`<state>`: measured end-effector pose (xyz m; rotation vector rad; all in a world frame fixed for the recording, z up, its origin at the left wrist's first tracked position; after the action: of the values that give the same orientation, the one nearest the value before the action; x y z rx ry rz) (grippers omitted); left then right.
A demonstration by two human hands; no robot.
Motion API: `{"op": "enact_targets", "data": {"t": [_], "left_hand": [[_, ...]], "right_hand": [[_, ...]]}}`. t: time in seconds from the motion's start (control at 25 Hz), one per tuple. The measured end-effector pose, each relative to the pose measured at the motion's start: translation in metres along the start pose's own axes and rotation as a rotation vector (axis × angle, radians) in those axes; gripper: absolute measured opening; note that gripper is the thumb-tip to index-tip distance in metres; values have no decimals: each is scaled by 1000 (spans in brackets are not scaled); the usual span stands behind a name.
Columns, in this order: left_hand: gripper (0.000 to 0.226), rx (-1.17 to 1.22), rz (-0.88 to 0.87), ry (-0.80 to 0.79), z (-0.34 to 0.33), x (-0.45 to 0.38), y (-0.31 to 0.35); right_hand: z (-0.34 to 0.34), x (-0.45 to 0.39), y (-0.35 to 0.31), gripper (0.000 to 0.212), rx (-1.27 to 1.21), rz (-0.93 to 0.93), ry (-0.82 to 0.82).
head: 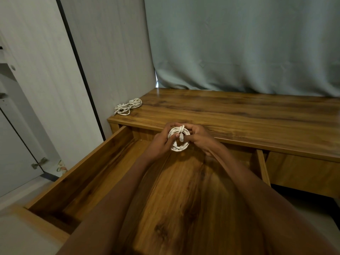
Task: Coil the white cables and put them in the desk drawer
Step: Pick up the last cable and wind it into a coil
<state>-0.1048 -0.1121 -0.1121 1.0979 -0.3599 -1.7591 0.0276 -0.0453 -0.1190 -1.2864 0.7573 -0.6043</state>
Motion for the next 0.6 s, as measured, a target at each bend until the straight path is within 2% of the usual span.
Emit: {"op": "enact_targets", "data": {"t": [0.12, 0.24, 0.28, 0.36, 0.44, 0.6], "left_hand": [[29, 7, 20, 21, 2, -2, -4], [29, 37, 82, 76, 8, -3, -15], [28, 38, 105, 88, 10, -3, -17], [29, 14, 138, 76, 10, -3, -20], [33, -34, 145, 39, 8, -3, -19], [34, -101, 117, 39, 5, -7, -18]], "right_hand": [[-3, 1, -1, 52, 30, 32, -35], [-13, -1, -1, 39, 119, 148, 21], [-12, -2, -2, 38, 263, 197, 85], [-5, 0, -3, 48, 688, 270, 240], [-3, 8, -9, 46, 1031, 428, 366], [-6, 18, -21, 40, 1138, 690, 447]]}}
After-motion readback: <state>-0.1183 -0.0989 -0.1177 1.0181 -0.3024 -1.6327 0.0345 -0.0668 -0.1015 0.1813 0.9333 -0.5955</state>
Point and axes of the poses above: each hand's wrist, its own x-axis away from the middle knuckle, its own z-axis out of the back of the hand, y = z × x, the point moved 6 cm from there along -x, towards the middle knuckle
